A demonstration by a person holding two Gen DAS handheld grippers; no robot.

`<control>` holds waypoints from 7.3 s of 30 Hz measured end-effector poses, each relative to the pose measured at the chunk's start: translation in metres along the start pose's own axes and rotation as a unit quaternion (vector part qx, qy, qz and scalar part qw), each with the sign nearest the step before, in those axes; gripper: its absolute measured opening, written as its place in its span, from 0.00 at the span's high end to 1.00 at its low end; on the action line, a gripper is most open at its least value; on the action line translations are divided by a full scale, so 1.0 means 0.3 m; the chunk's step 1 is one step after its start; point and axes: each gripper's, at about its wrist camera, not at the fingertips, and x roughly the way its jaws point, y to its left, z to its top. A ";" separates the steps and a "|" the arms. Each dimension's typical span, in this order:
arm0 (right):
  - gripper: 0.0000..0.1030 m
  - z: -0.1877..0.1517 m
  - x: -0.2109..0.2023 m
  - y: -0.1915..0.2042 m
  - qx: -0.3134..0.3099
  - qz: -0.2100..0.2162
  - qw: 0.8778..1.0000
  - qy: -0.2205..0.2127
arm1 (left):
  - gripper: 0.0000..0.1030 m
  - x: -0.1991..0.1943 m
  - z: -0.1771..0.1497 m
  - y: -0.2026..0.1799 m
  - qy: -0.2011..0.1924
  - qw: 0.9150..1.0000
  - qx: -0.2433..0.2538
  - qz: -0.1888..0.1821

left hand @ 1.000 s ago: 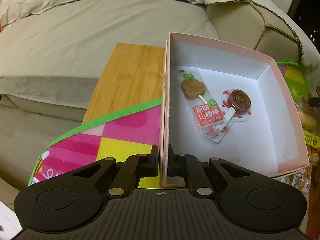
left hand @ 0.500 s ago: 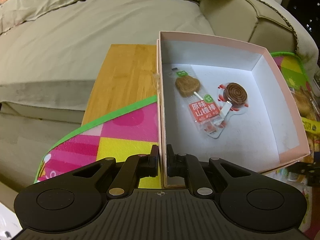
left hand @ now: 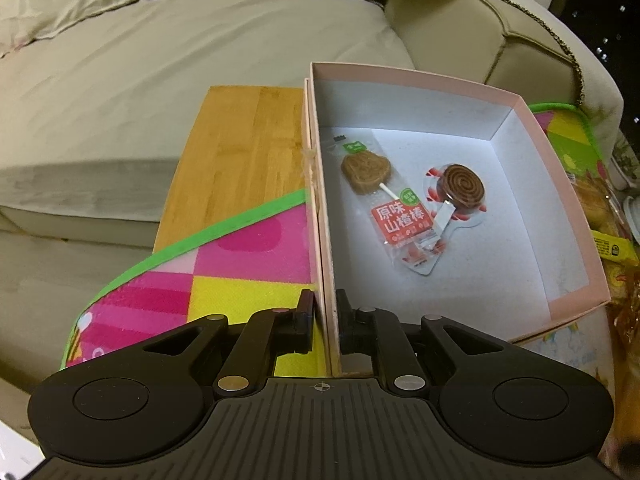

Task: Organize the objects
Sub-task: 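Carry the bread roll into the pink box with the right gripper and release, then reach the right gripper back toward the remaining snacks on the mat, then grasp the cracker stick package with the right gripper and lift it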

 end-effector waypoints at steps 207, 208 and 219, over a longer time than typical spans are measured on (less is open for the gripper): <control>0.73 -0.051 -0.120 0.148 0.000 -0.073 0.997 -0.027 | 0.85 0.002 0.008 0.019 0.022 0.999 0.005 -0.025; 0.73 -0.031 -0.151 0.157 -0.001 -0.072 0.997 -0.036 | 0.85 0.002 0.008 0.019 0.024 0.999 0.004 -0.025; 0.73 0.217 -0.335 0.271 -0.024 -0.058 0.991 -0.116 | 0.84 0.003 0.013 0.024 0.030 0.999 -0.001 -0.033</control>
